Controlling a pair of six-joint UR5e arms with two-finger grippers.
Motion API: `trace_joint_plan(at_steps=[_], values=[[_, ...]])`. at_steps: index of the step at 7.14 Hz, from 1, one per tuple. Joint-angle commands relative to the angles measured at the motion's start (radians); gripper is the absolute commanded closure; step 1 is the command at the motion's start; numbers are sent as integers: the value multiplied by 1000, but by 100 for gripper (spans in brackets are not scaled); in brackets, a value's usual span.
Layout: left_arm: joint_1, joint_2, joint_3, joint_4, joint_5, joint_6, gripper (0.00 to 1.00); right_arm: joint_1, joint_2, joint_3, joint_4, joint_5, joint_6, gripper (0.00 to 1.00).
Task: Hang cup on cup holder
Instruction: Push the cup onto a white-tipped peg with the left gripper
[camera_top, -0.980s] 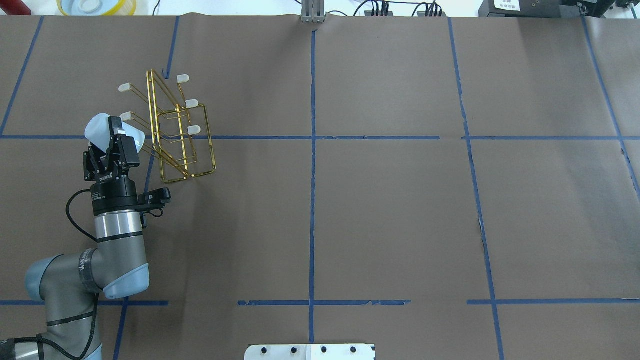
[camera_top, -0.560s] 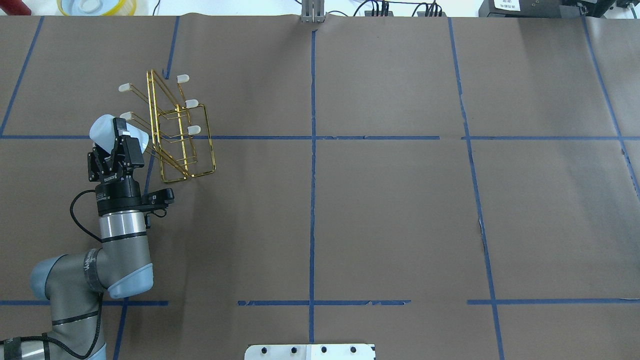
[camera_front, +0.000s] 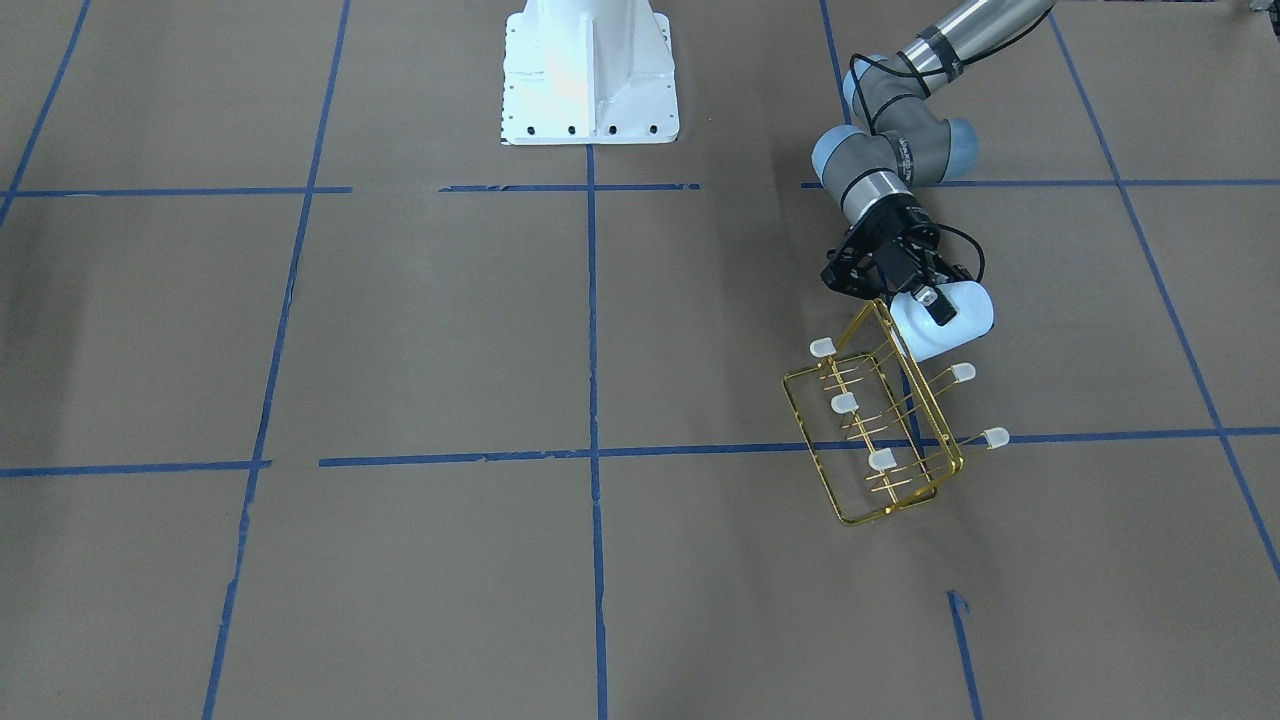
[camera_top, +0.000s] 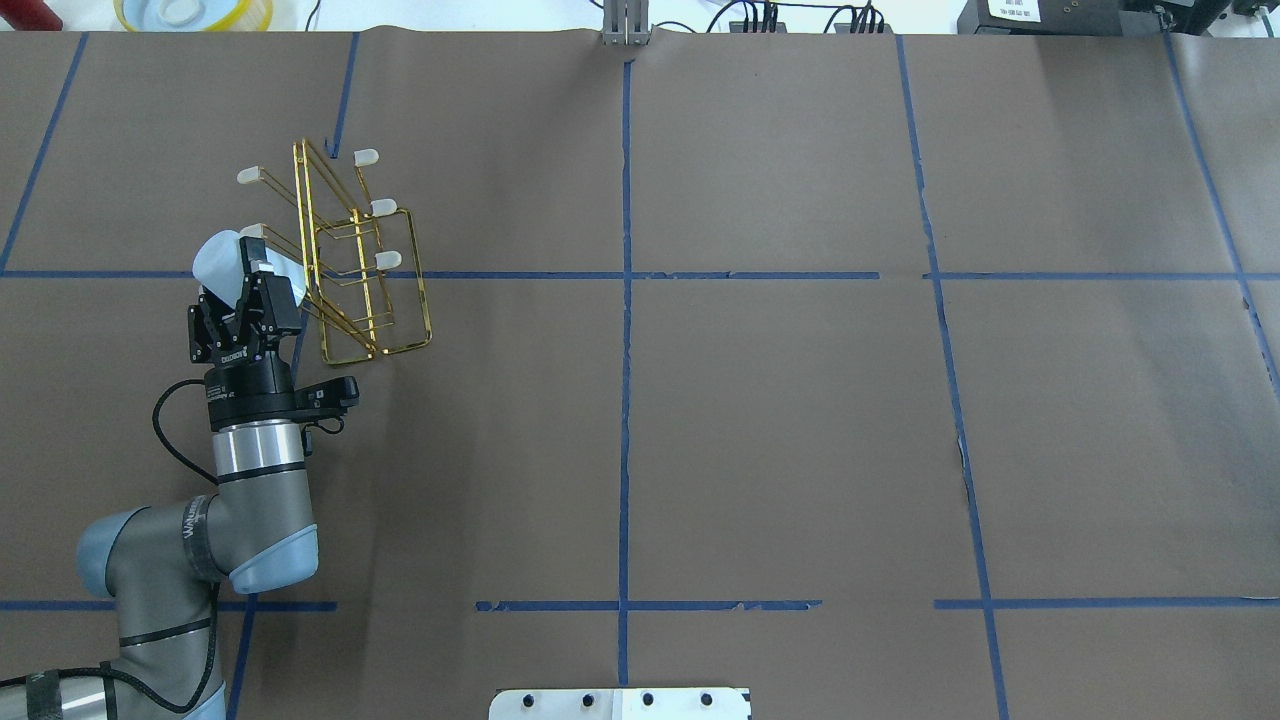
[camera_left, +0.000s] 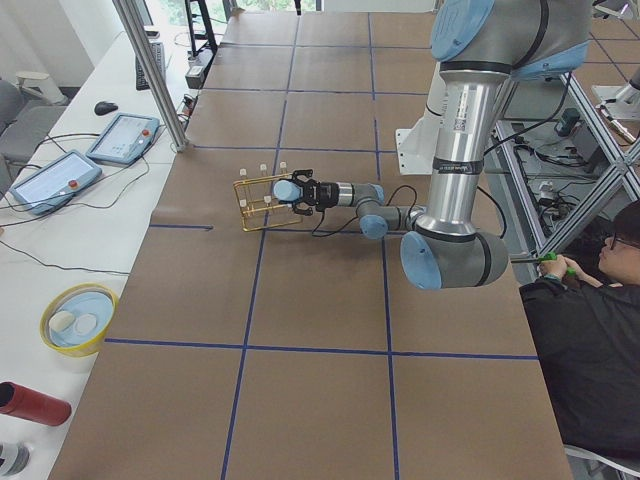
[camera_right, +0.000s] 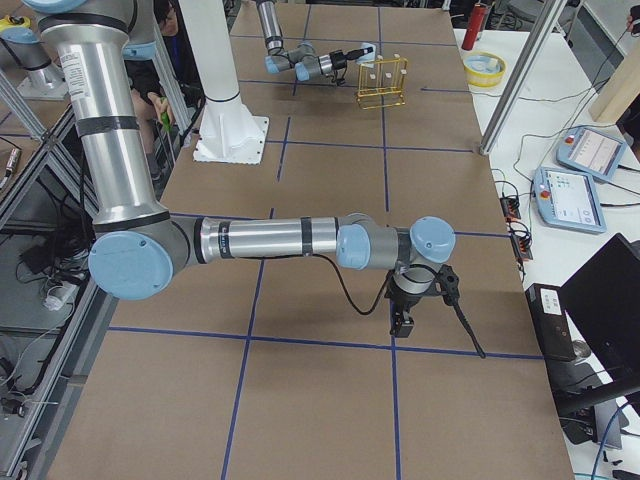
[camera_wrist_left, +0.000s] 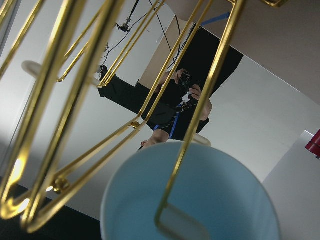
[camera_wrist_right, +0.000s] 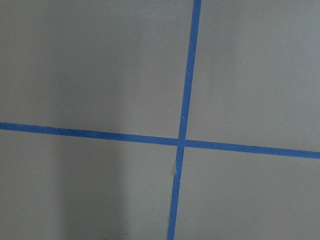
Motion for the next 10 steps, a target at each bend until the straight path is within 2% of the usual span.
trace_joint_plan(at_steps=[1,3,4,8,10], values=[[0,-4,9,0,-1,0,94,0,0,0,0,0,1,0],[0,-13,19,-2,1,-3,50,0,0,0,0,0,0,0],[0,-15,19,-2,1,-7,0,0,0,0,0,0,0,0],[-3,-13,7,-5,1,-11,0,0,0,0,0,0,0,0],[-9,8,-29,-15,1,-14,0,0,0,0,0,0,0,0]])
